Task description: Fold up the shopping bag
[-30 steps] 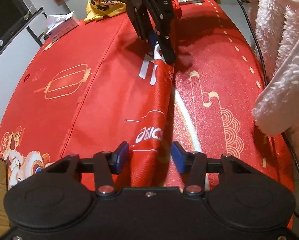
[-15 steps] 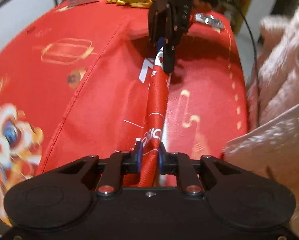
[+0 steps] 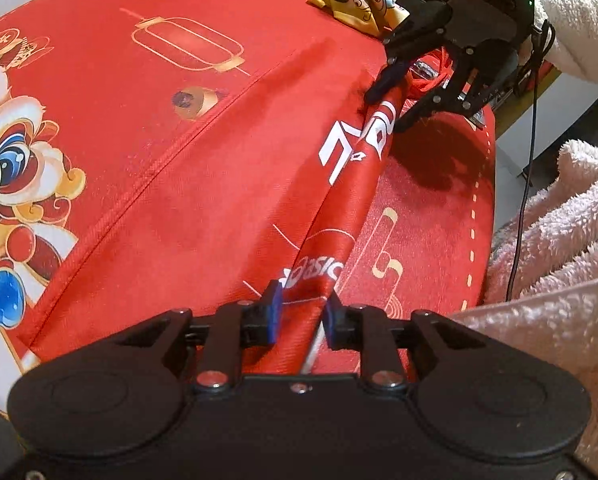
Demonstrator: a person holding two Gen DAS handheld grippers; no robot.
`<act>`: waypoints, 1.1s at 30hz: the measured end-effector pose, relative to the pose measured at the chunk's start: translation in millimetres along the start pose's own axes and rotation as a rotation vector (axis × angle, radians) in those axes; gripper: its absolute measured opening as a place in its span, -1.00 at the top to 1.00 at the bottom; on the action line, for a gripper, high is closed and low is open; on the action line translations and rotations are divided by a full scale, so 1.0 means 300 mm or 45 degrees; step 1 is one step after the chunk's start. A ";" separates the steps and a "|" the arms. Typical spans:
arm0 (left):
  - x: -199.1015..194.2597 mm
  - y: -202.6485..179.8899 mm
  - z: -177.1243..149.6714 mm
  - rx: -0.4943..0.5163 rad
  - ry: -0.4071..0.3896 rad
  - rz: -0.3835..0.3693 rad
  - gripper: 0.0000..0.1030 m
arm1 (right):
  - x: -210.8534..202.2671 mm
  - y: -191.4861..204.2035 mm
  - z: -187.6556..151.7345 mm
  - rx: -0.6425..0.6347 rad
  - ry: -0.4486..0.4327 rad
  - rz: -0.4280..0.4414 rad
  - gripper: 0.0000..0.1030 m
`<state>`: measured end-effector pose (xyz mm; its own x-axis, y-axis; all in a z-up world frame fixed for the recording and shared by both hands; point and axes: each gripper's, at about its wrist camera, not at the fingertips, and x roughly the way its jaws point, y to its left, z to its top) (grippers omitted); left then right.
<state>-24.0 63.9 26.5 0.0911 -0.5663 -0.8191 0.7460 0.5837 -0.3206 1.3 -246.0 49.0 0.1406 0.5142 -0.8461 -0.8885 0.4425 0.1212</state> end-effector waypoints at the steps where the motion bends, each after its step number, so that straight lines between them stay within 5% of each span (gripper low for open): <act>1: -0.001 0.002 -0.001 0.001 0.001 0.006 0.56 | -0.003 -0.002 -0.005 -0.014 0.006 -0.013 0.27; 4: -0.007 0.015 0.000 -0.019 0.006 0.011 0.55 | 0.003 -0.018 -0.007 0.052 0.024 -0.011 0.30; 10: -0.012 0.027 0.002 -0.064 0.009 0.005 0.54 | 0.012 -0.166 -0.042 0.751 -0.043 0.099 0.40; 17: -0.004 0.038 0.022 -0.067 0.002 0.027 0.53 | 0.037 -0.223 -0.050 1.031 -0.023 0.120 0.44; 23: 0.008 0.010 0.025 -0.023 -0.016 0.062 0.47 | 0.045 -0.233 -0.016 1.074 0.083 0.076 0.49; 27: 0.003 -0.032 0.034 0.060 -0.052 0.138 -0.06 | 0.066 -0.239 0.033 1.053 0.192 0.037 0.53; 29: -0.012 -0.073 0.033 0.158 -0.084 0.227 -0.34 | 0.078 -0.245 0.053 1.068 0.243 0.020 0.55; 33: -0.063 -0.170 0.006 0.405 -0.199 0.428 -0.31 | 0.096 -0.254 0.079 1.130 0.323 -0.021 0.55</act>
<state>-62.4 43.8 59.2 0.4413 -0.4718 -0.7633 0.8207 0.5562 0.1307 83.4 -247.5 27.7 -0.0428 0.3730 -0.9269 -0.2120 0.9032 0.3732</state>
